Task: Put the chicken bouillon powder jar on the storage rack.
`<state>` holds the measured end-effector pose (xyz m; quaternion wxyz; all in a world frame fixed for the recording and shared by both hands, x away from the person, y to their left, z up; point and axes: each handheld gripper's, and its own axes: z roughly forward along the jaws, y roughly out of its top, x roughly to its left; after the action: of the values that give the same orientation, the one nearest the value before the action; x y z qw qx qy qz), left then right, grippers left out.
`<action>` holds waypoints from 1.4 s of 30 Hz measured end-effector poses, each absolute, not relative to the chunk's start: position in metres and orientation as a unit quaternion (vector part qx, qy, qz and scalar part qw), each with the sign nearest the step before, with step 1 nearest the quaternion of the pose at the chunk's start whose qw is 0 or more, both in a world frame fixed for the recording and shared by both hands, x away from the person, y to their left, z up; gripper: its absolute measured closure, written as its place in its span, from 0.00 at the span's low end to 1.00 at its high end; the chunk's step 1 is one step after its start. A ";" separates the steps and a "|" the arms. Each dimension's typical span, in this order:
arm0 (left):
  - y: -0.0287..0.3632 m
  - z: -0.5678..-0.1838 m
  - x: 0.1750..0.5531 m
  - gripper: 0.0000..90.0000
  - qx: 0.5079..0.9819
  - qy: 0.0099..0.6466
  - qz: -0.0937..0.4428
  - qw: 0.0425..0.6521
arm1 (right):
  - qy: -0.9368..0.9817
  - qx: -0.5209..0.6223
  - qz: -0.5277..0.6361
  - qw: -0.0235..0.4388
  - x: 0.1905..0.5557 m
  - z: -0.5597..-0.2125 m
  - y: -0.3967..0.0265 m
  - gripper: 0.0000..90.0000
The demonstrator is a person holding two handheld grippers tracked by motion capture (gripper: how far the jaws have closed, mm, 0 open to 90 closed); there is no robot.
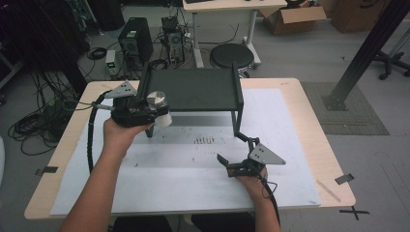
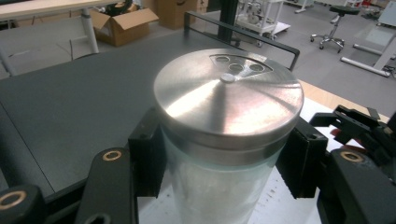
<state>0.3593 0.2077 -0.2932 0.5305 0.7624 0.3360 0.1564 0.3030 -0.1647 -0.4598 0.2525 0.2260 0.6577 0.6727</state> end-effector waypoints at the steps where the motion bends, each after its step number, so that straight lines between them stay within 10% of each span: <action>1: 0.207 -0.293 0.361 0.48 0.762 0.337 0.158 0.529 | 0.657 0.226 0.673 0.253 0.303 -0.460 -0.165 0.00; 42: 0.190 -0.281 0.403 0.48 0.749 0.358 0.177 0.528 | 0.660 0.227 0.672 0.247 0.304 -0.460 -0.165 0.00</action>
<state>0.4032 0.1897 -0.2805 0.5282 0.7491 0.3583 0.1774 0.3038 -0.1646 -0.4597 0.2469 0.2271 0.6598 0.6723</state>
